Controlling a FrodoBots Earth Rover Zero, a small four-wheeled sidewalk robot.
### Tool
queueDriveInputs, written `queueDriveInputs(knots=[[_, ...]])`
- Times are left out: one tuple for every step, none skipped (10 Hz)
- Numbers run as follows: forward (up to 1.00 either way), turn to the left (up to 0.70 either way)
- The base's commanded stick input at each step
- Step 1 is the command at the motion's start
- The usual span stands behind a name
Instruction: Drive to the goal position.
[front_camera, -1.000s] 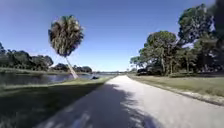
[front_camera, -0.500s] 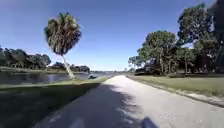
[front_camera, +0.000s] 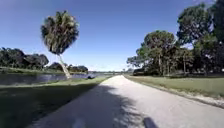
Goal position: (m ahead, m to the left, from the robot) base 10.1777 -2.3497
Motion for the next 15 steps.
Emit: queueDriveInputs(knots=[[0.70, 0.00], [0.70, 0.00], [0.70, 0.00], [0.70, 0.00], [0.70, 0.00], [0.70, 0.00], [0.70, 0.00], [0.70, 0.00], [0.70, 0.00], [0.70, 0.00], [0.70, 0.00], [0.70, 0.00], [0.70, 0.00], [0.70, 0.00], [0.70, 0.00]])
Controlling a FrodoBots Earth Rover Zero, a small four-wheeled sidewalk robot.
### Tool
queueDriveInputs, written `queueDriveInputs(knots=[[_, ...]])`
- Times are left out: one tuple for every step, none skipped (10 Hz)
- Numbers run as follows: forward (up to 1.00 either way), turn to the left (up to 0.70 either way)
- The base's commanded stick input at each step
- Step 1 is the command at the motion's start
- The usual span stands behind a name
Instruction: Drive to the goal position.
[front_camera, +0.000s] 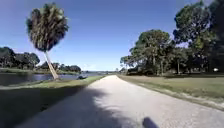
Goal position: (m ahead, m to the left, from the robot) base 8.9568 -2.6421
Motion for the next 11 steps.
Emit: queueDriveInputs(knots=[[0.70, 0.00], [0.70, 0.00], [0.70, 0.00], [0.70, 0.00], [0.70, 0.00], [0.70, 0.00], [0.70, 0.00], [0.70, 0.00], [0.70, 0.00], [0.70, 0.00], [0.70, 0.00]])
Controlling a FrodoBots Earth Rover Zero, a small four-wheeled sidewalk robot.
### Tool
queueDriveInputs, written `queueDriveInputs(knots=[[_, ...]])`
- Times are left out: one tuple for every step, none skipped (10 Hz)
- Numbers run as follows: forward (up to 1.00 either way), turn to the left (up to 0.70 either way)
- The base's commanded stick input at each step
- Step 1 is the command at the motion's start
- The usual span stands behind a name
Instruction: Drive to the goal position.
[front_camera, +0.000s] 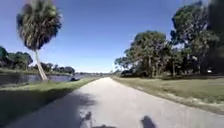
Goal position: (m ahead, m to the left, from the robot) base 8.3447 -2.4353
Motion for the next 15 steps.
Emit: queueDriveInputs(knots=[[0.70, 0.00], [0.70, 0.00], [0.70, 0.00], [0.70, 0.00], [0.70, 0.00], [0.70, 0.00], [0.70, 0.00], [0.70, 0.00], [0.70, 0.00], [0.70, 0.00], [0.70, 0.00], [0.70, 0.00], [0.70, 0.00], [0.70, 0.35], [0.70, 0.35]])
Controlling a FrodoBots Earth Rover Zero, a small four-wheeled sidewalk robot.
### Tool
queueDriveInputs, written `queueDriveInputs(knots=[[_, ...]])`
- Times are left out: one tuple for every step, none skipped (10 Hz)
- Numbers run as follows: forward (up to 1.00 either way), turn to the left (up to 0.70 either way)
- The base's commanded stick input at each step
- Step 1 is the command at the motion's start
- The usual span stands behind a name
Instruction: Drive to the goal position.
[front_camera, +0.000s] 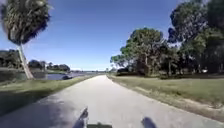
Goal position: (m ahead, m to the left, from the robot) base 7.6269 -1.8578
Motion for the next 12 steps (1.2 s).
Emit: queueDriveInputs(knots=[[0.70, 0.35], [0.70, 0.35], [0.70, 0.35], [0.70, 0.35], [0.70, 0.35], [0.70, 0.35], [0.70, 0.23], [0.70, 0.02], [0.70, 0.00], [0.70, 0.00], [0.70, 0.00], [0.70, 0.00]])
